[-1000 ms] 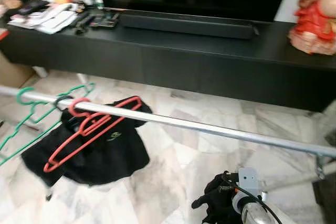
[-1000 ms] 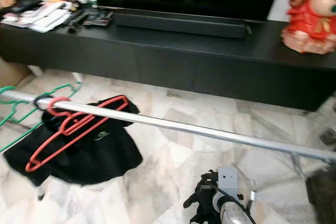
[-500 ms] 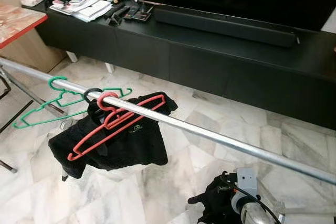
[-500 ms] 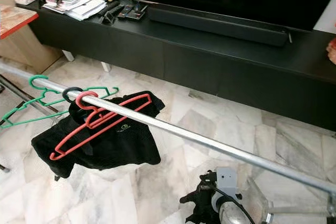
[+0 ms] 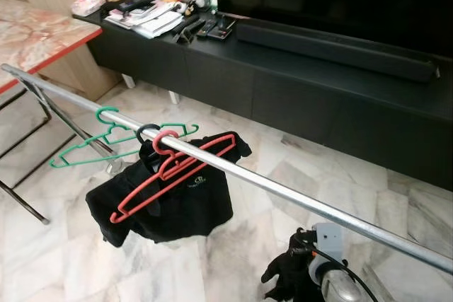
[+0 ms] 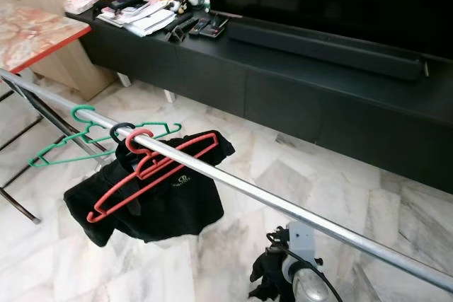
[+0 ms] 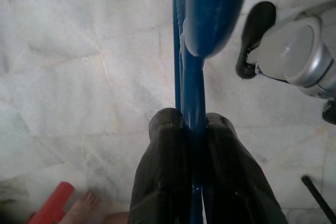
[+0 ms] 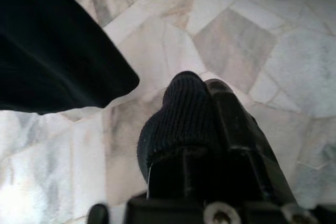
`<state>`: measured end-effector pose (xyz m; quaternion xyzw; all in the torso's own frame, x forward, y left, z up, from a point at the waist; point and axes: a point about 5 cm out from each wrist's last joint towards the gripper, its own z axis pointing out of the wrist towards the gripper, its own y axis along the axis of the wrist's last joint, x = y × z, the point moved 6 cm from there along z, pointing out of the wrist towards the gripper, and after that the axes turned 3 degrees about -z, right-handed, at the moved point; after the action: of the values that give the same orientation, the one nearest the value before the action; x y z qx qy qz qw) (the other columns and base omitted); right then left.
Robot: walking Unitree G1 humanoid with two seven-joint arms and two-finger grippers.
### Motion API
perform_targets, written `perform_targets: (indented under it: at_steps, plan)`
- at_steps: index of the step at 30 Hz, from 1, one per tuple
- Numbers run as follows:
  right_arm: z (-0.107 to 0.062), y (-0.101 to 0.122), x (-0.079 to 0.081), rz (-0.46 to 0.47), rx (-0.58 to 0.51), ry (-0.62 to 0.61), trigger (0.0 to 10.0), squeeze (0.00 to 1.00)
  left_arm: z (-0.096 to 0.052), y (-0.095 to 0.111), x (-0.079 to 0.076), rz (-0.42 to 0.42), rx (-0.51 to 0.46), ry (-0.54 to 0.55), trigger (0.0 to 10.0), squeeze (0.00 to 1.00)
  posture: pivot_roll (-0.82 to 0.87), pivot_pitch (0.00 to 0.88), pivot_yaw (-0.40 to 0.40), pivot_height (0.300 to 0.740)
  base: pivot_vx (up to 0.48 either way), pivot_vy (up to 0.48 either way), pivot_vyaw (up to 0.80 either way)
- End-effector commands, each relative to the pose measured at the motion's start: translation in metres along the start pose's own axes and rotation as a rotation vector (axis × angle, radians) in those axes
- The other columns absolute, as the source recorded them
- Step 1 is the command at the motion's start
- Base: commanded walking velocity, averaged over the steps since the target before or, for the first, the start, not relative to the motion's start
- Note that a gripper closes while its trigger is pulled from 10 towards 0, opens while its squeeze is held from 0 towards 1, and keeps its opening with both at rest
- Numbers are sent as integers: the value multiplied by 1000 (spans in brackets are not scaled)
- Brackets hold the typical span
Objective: Hang hanger
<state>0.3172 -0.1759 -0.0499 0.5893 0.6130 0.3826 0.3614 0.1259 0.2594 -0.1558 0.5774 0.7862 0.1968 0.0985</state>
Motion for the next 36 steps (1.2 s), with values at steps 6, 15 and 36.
perform_targets:
  at_steps: [6, 15, 36]
  plan:
    - [1, -1, 5, 23, 6, 1, 10000, 0, 0, -6, 1, 28, 26, 0, 10000, 0, -46, 120, 35, 740, 0, 57, 0]
    - [1, -1, 7, 31, 5, 1, 10000, 0, 0, -3, -3, 45, 21, -11, 10000, 0, -44, 111, 40, 740, 0, 465, 0]
    - [1, -1, 8, 43, 3, 0, 10000, 0, 0, -4, -3, 42, 23, -17, 10000, 0, -32, 140, 35, 740, 0, 480, 0]
